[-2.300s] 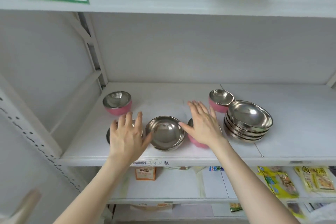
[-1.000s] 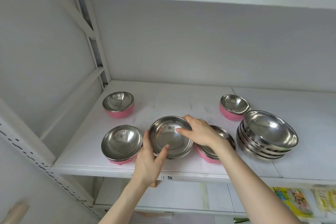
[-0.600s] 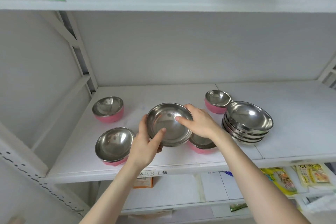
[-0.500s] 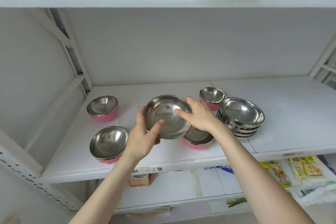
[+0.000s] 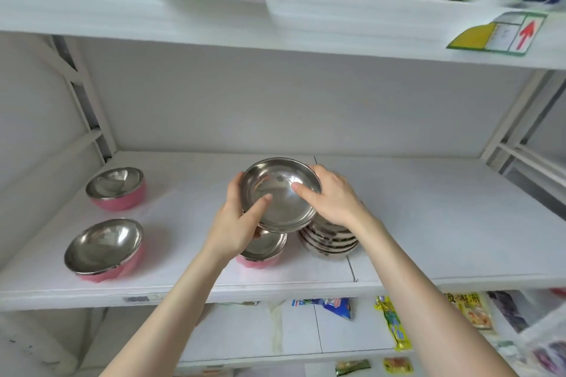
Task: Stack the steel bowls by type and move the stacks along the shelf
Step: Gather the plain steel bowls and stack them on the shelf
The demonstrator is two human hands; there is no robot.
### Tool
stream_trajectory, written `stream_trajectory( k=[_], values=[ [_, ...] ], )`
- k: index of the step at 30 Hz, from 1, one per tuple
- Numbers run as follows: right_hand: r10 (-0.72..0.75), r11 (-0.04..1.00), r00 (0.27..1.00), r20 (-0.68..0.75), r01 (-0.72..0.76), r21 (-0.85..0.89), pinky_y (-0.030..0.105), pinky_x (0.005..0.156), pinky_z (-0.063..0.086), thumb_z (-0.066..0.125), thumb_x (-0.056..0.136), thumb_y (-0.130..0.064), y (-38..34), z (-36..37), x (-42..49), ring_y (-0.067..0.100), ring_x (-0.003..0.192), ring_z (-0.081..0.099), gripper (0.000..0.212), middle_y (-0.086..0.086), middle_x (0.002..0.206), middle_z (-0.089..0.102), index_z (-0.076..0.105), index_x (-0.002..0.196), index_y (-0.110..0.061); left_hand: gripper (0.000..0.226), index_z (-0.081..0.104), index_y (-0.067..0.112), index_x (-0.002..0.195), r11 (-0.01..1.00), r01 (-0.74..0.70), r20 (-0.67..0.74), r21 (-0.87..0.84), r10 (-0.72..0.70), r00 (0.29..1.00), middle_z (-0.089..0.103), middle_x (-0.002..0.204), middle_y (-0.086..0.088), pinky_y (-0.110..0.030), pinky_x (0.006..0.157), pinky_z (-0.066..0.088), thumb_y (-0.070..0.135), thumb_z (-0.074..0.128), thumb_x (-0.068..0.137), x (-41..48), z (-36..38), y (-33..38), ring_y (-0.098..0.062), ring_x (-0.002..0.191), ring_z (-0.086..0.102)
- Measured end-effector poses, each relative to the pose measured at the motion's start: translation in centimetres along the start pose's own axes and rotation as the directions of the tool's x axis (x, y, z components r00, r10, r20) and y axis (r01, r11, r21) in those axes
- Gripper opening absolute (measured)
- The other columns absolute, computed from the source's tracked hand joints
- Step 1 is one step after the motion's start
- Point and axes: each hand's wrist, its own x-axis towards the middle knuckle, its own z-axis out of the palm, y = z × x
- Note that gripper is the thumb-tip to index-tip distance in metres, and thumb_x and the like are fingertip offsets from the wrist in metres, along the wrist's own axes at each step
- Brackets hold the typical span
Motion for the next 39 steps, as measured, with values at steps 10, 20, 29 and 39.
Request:
stream_trajectory(
  k=[10, 20, 29, 39],
  values=[
    [0.093, 0.993, 0.993, -0.070, -0.088, 0.076, 0.040, 0.088, 0.048, 0.053, 0.084, -0.056, 7.1, -4.6, -0.3, 0.026, 0.098, 0.060, 0.048, 0.004, 0.101, 0.068, 0.063, 0.107, -0.015, 0.087, 0.022, 0.025, 0.151, 0.991, -0.014, 0.054, 0.136, 0.007, 0.999, 0.046, 0.142, -0.008, -0.053, 0.102, 0.043, 0.061, 0.054, 0.078, 3.1, 8.1, 2.7, -0.036, 0.126, 0.049],
    [0.203, 0.969, 0.979, -0.018, -0.199, 0.146, 0.033, 0.078, 0.046, 0.056, 0.088, -0.048, 11.5, -3.1, -0.4, 0.022, 0.091, 0.060, 0.035, -0.001, 0.090, 0.067, 0.065, 0.102, -0.017, 0.070, 0.028, 0.021, 0.149, 0.958, -0.025, 0.059, 0.284, 0.009, 0.998, 0.046, 0.139, -0.012, -0.026, 0.094, 0.032, 0.050, 0.055, 0.091, 4.7, 11.8, -0.3, -0.028, 0.127, 0.047],
    [0.191, 0.982, 0.981, -0.040, -0.191, -0.002, 0.035, 0.091, 0.038, 0.049, 0.087, -0.055, 12.5, -1.7, 0.0, 0.028, 0.107, 0.041, 0.045, 0.008, 0.096, 0.055, 0.066, 0.109, -0.020, 0.073, 0.029, 0.009, 0.149, 0.911, -0.067, 0.068, 0.408, 0.043, 0.997, 0.048, 0.141, -0.015, -0.026, 0.095, 0.034, 0.048, 0.054, 0.092, 5.1, 12.0, -1.1, -0.029, 0.128, 0.046],
    [0.228, 0.958, 0.974, 0.009, -0.223, -0.180, 0.041, 0.096, 0.036, 0.042, 0.088, -0.062, 11.8, -1.7, -0.4, 0.033, 0.121, 0.039, 0.062, 0.014, 0.119, 0.052, 0.051, 0.129, -0.017, 0.076, 0.027, 0.009, 0.150, 0.860, -0.090, 0.104, 0.502, 0.044, 0.994, 0.047, 0.142, -0.015, -0.031, 0.097, 0.037, 0.051, 0.052, 0.092, 5.2, 11.6, -1.0, -0.032, 0.127, 0.048]
  ],
)
